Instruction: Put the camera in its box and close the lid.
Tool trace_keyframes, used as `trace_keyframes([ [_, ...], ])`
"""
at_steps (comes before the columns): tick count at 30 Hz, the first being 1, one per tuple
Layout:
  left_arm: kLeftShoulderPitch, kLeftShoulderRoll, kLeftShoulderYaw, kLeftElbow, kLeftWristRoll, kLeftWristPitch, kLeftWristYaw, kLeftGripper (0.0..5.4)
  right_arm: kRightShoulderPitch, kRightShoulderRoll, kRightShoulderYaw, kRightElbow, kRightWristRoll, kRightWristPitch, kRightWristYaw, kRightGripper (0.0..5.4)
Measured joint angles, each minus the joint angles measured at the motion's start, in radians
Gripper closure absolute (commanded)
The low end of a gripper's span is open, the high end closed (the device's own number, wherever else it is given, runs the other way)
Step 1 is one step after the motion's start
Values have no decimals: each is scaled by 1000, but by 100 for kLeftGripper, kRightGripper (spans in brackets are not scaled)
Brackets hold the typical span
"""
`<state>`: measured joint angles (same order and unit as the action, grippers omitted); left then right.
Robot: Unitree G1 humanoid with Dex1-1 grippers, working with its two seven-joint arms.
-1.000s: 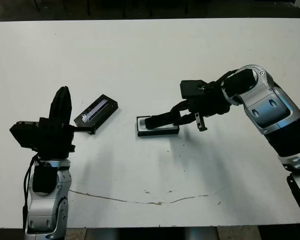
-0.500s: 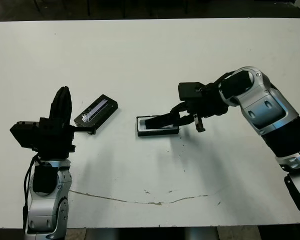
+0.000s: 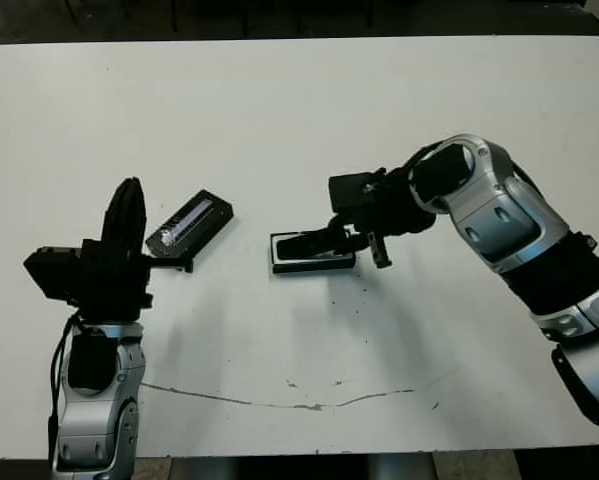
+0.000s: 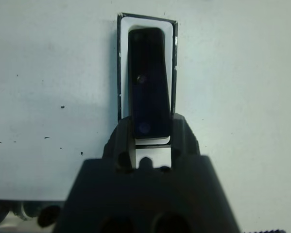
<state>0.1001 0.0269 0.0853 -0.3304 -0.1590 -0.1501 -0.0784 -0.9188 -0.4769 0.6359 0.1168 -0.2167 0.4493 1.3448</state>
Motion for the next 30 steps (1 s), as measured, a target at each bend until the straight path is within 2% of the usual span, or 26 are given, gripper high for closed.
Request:
trace_keyframes([
  [7, 3, -2, 0, 0, 0, 0, 4, 540, -7, 1, 8, 19, -3, -20, 2, 492],
  [11, 3, -2, 0, 0, 1, -1, 7, 540, -8, -5, -11, 39, 12, -81, 19, 422],
  [17, 3, -2, -1, 3, 2, -8, 7, 540, -13, -3, -85, 66, 94, -127, 58, 313],
  [24, 2, -3, -3, 3, 2, -8, 8, 540, -27, -31, -174, 43, 137, -98, 54, 191],
  [30, 0, -4, -3, 3, 2, -8, 10, 540, -29, -45, -232, 20, 167, -152, 40, 87],
])
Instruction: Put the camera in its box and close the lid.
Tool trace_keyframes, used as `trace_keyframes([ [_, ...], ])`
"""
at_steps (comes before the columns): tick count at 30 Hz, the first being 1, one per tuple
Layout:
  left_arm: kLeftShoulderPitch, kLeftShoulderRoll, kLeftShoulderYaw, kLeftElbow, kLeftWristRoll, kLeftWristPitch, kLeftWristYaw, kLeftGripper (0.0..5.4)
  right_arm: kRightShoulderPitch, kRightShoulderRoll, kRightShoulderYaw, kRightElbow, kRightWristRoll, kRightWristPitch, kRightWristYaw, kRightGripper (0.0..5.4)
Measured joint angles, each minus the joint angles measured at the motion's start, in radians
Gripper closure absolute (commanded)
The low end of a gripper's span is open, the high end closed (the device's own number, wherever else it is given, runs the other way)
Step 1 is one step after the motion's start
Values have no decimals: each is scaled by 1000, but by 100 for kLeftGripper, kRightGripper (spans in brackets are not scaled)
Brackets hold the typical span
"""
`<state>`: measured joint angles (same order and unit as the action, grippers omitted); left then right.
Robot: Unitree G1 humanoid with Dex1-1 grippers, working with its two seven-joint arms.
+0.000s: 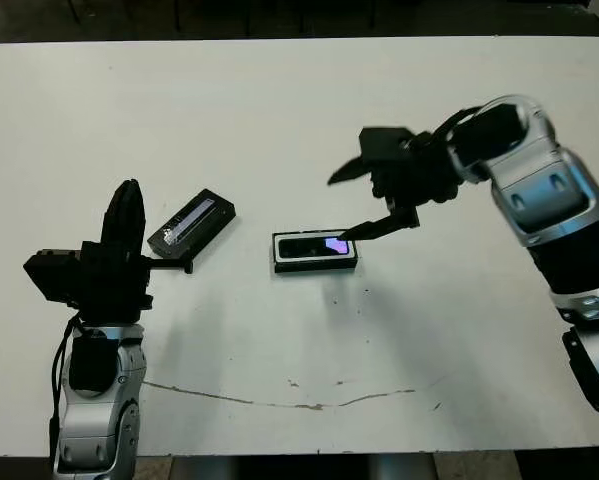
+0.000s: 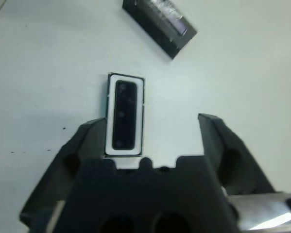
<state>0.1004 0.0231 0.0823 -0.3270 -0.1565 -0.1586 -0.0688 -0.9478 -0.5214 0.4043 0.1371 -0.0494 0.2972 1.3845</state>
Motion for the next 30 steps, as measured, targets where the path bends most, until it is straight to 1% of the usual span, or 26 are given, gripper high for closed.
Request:
trace_keyframes([
  [2, 0, 0, 0, 0, 0, 0, 1, 540, -2, -7, -12, -3, 0, -5, -11, 51],
  [3, 0, -1, 0, 0, 0, 0, 1, 540, -4, -9, -26, -6, 3, 4, -19, 32],
  [4, 0, -2, 0, 0, 0, 0, 1, 540, -3, -10, -46, -15, 12, 29, -39, 16],
  [5, -1, -3, -1, 0, 0, 0, 1, 540, 5, -7, -84, -36, 30, 66, -79, 1],
  [8, -3, -4, 0, 2, 1, -1, 1, 540, 85, 31, -239, -151, 94, 168, -279, 13],
  [10, -4, -4, 1, 4, 1, -3, 1, 540, 185, 72, -321, -249, 110, 186, -432, 42],
  [12, -5, -3, 3, 6, 1, -4, 1, 540, 293, 112, -381, -315, 119, 160, -559, 76],
  [13, -7, -2, 4, 6, 1, -4, 1, 540, 350, 130, -406, -338, 119, 127, -614, 98],
  [15, -9, 2, 6, 5, 6, 1, 1, 540, 448, 145, -437, -362, 116, 39, -695, 134],
  [17, -13, 17, 10, -6, 34, 19, 7, 540, 532, 154, -463, -369, 116, -44, -755, 171],
  [20, -28, 61, 17, -54, 89, 79, 9, 540, 656, 173, -497, -391, 131, -113, -820, 225],
  [21, -33, 81, 19, -74, 103, 109, 6, 540, 693, 177, -504, -396, 140, -129, -832, 244],
  [24, -56, 153, 31, -131, 108, 233, -40, 508, 783, 186, -525, -424, 183, -154, -856, 299],
  [27, -99, 241, 38, -168, 99, 331, -109, 460, 841, 198, -536, -443, 235, -162, -856, 352],
  [30, -144, 276, 36, -182, 94, 399, -140, 406, 868, 201, -537, -444, 267, -165, -856, 407],
])
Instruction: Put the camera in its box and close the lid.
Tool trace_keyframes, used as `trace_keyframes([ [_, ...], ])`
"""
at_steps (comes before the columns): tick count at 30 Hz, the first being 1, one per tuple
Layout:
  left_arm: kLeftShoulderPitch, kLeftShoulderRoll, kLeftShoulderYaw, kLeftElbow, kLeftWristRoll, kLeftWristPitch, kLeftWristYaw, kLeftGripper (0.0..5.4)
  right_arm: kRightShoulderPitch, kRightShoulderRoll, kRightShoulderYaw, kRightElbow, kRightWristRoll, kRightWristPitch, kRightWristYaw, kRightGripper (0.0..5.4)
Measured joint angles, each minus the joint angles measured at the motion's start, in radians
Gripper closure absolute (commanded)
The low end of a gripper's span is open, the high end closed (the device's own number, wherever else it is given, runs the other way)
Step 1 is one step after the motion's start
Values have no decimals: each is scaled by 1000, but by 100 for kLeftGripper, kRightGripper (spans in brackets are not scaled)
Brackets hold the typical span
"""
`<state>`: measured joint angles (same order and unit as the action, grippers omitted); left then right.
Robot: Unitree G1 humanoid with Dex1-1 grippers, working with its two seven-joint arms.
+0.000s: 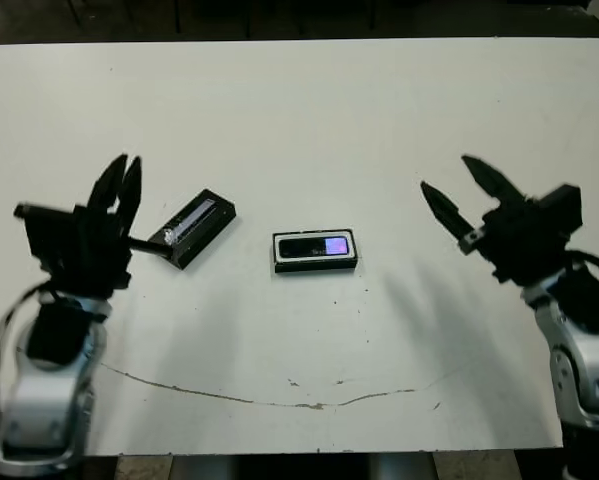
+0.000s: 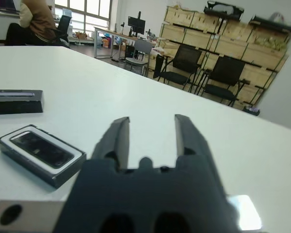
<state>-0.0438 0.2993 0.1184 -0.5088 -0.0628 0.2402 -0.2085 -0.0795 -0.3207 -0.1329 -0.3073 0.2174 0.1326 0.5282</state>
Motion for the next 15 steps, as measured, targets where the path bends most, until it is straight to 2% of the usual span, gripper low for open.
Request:
trace_keyframes([
  [7, -53, 34, -19, 0, -36, 110, -69, 280, 4, 0, 11, -21, 12, 1, -19, 536],
  [15, -86, 64, -44, 65, -76, 167, -145, 135, 2, -4, 29, -46, 14, 40, -53, 540],
])
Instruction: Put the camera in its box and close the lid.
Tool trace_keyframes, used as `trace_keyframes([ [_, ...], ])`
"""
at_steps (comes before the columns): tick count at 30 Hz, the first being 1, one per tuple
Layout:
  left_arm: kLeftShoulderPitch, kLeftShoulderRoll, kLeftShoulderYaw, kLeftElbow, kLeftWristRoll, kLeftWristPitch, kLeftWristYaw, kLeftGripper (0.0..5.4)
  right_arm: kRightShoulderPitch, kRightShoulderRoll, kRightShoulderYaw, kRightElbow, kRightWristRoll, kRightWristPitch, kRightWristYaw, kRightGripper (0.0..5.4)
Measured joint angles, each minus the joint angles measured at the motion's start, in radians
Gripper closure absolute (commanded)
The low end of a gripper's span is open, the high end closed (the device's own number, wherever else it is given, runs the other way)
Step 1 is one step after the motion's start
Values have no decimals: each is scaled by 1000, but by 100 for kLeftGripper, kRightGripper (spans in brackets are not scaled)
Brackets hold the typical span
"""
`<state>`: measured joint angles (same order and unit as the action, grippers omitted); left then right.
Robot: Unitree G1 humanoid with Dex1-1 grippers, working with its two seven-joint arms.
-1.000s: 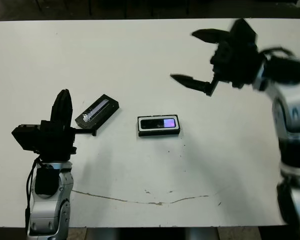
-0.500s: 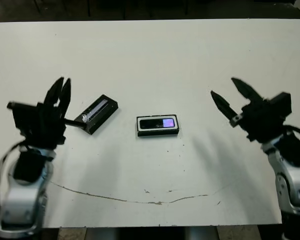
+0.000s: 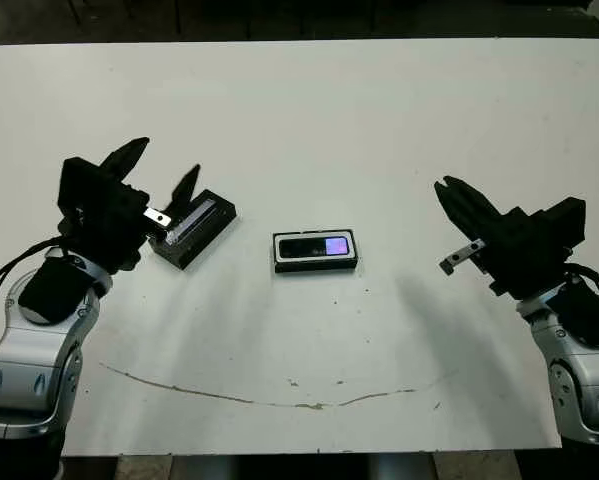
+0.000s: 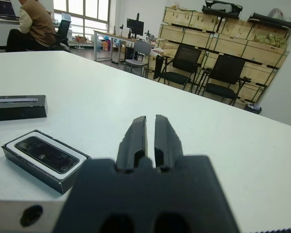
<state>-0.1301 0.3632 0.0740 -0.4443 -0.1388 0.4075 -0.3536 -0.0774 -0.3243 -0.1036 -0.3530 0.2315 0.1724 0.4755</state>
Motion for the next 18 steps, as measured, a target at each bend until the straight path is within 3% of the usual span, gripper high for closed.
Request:
trace_keyframes([
  [8, -1, 13, -20, 107, -26, -2, -62, 1, -1, -1, 7, -21, 0, 18, -12, 540],
  [18, 0, 71, -59, 166, 16, 0, -94, 1, -1, -1, 17, -32, 0, 26, -20, 540],
])
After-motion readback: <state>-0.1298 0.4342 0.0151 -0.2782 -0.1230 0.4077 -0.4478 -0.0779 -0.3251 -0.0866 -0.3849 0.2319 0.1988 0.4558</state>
